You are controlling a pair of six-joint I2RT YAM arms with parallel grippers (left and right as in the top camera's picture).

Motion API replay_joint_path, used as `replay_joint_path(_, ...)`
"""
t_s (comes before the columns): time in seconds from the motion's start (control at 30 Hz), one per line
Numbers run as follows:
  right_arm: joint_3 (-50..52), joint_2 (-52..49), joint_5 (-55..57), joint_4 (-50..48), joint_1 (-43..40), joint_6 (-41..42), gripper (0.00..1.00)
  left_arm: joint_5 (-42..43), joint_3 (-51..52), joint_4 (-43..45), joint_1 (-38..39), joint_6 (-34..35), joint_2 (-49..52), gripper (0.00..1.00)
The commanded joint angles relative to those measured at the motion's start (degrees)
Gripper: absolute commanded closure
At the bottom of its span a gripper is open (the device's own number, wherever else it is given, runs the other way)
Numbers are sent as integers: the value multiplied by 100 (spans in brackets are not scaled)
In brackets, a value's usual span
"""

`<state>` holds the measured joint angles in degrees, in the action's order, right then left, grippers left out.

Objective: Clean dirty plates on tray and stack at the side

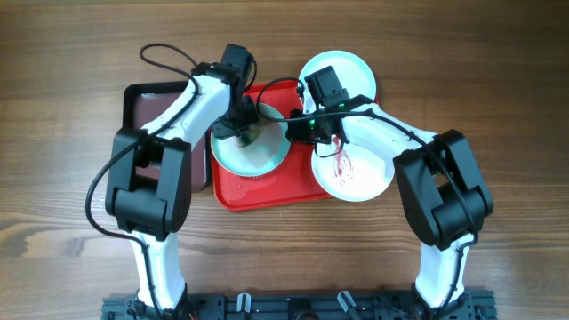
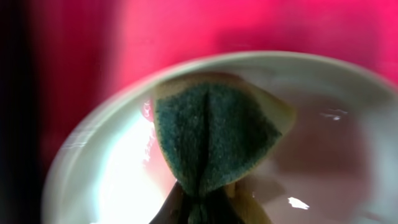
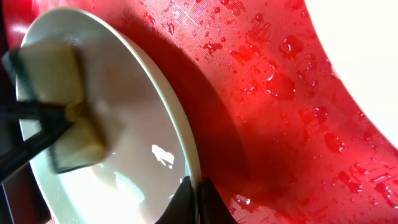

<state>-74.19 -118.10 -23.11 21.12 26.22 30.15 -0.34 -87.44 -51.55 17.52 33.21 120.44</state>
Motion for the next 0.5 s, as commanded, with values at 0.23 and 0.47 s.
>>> replay_joint_path(0.23, -15, -157, 90, 33, -48, 2, 96, -1211, -601, -1759, 511, 455, 136, 96)
replay_joint_path(0.47, -15, -157, 72, -13, -48, -2, 96, -439, -1943, -2485, 153, 153, 136, 96)
